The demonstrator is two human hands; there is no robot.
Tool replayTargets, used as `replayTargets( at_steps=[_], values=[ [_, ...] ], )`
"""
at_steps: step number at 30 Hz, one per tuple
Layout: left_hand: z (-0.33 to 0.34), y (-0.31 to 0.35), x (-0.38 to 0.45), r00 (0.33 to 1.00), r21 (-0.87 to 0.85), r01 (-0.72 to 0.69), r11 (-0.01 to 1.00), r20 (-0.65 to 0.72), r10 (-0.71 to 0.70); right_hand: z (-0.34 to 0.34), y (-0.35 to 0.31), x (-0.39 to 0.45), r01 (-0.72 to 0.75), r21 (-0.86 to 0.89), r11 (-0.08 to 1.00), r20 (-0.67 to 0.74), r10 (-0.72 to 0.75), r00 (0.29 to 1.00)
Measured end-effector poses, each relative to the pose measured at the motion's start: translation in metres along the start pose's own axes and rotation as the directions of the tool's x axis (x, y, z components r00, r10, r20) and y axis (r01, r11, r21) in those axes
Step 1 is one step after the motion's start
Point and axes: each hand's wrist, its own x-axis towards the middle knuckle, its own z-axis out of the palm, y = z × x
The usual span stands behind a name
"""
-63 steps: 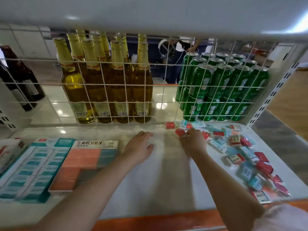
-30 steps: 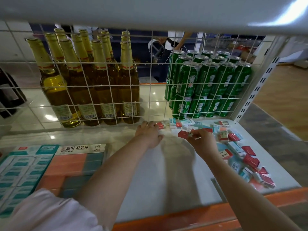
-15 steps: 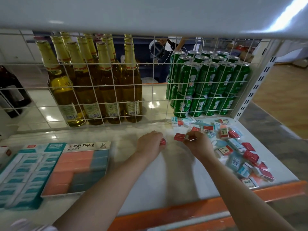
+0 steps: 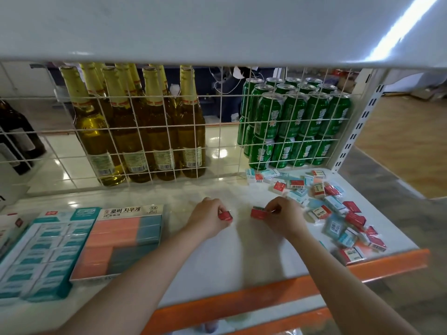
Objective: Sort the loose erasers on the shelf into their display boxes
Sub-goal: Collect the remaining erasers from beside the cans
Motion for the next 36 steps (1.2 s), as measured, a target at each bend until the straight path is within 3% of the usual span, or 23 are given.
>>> replayTargets(
  at_steps=[8,13,18,20,25,29,36],
  values=[
    [-0.002,-0.010,-0.012,1.000,-0.030,0.026,0.999,0.009,-0.026,0.004,-0.007,-0.021,0.021,0.060,0.998,0.015,-0.022,1.000],
    [-0.004,-0.011,-0.019,1.000,-0.154,0.011,0.988,0.018,-0.008,0.008,-0.006,-0.028,0.066,0.113,0.991,0.052,-0.072,0.996],
    [-0.007,-0.008,-0.030,1.000,-0.154,-0.010,0.988,0.020,0.013,0.009,-0.009,-0.037,0.124,0.065,0.990,0.077,-0.129,0.989],
    [-0.007,-0.010,-0.035,0.999,-0.107,-0.046,0.993,-0.006,0.045,0.010,-0.009,-0.038,0.118,0.041,0.992,0.075,-0.121,0.990],
    [-0.004,-0.016,-0.051,0.994,-0.177,-0.112,0.978,-0.019,0.111,0.013,-0.007,-0.038,0.050,-0.013,0.999,0.016,-0.050,0.999],
    [-0.003,-0.020,-0.057,0.995,-0.143,-0.099,0.985,0.006,0.101,0.016,-0.007,-0.038,-0.020,-0.049,0.999,0.040,0.022,0.999],
    [-0.003,-0.018,-0.062,0.999,-0.071,-0.012,0.997,0.044,0.015,0.014,-0.014,-0.046,-0.022,-0.043,0.999,0.055,0.024,0.998]
  ],
)
